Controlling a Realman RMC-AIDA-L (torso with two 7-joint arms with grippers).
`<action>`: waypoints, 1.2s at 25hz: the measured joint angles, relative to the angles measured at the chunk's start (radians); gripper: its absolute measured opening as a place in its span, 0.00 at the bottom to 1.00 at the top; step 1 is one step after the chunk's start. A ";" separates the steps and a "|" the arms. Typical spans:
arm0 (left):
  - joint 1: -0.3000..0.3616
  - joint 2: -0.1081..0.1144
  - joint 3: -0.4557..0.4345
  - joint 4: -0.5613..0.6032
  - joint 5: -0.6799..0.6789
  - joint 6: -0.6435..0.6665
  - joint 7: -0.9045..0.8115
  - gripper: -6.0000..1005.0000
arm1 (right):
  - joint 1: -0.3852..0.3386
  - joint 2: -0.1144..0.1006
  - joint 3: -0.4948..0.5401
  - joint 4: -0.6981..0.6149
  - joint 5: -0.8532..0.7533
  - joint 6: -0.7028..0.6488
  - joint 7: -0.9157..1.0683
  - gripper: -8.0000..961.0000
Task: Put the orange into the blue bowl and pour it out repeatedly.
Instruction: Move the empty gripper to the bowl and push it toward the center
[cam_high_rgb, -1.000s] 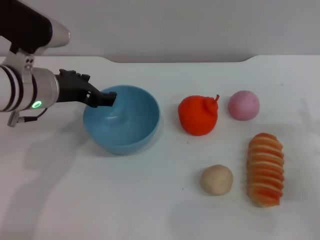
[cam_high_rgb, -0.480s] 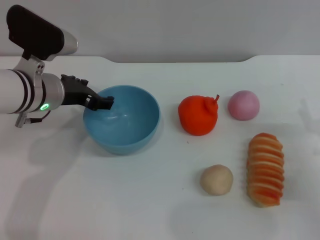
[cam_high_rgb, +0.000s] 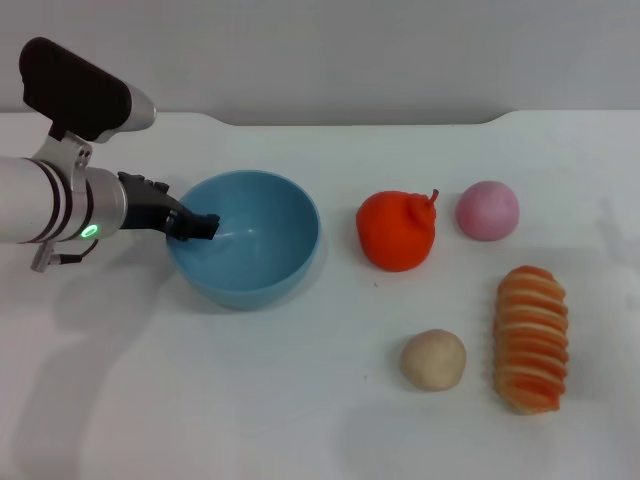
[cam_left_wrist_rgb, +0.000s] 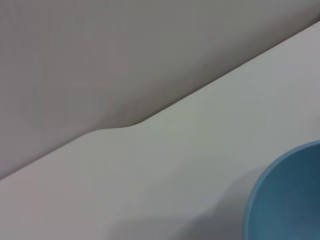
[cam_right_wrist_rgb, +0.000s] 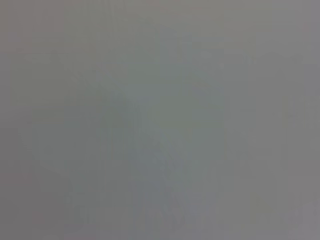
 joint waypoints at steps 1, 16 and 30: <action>-0.001 0.000 0.002 -0.001 -0.001 0.003 -0.002 0.77 | 0.000 0.000 0.000 0.000 -0.001 0.000 0.000 0.75; -0.007 0.000 0.044 0.020 -0.002 0.049 0.040 0.60 | -0.001 0.000 0.000 0.000 -0.001 0.028 -0.004 0.75; -0.012 0.001 0.053 0.095 -0.005 0.134 0.067 0.08 | -0.004 -0.001 0.016 -0.001 0.003 0.029 -0.002 0.75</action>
